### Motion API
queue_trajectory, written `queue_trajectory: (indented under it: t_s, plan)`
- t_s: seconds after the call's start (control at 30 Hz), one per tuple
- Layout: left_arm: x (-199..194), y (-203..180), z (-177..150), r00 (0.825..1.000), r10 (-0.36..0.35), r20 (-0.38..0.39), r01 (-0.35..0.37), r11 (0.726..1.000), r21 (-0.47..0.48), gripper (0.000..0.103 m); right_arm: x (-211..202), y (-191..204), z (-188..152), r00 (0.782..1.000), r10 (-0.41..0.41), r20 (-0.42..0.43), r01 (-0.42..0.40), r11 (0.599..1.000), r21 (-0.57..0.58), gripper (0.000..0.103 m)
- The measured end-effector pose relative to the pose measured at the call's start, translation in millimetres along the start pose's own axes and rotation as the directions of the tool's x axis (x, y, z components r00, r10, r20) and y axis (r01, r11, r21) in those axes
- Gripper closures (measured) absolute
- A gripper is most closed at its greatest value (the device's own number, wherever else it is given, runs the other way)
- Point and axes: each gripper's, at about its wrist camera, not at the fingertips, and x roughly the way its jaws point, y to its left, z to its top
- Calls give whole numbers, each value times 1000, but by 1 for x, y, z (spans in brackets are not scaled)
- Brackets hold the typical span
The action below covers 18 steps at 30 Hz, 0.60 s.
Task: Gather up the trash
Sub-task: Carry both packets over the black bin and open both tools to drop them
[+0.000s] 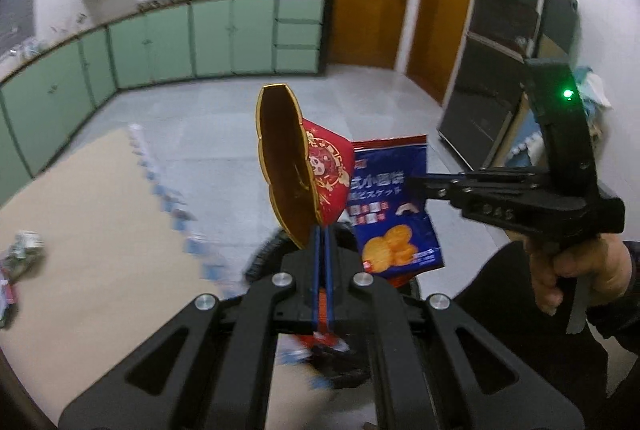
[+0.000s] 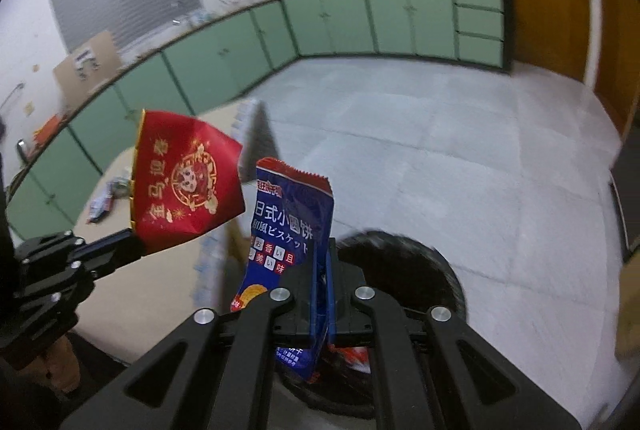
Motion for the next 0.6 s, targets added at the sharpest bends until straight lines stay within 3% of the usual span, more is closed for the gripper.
queue_trajectory:
  t_s: [0.23,0.43,0.6]
  plan:
    - [85,-25,-25,986,-36,-165,41,999,30,102,38,-51,-22,994,-54,-94,60,996,67,97]
    - [113,-19,-33,973,-32,-230,39,999,26,100,44,-62,-26,992,-60,-109,68,994,80,91]
    - [117,-14,-37,971,-18,-237,22,1000,13,87,42,-65,-24,994,-46,-102,55,995,84,91]
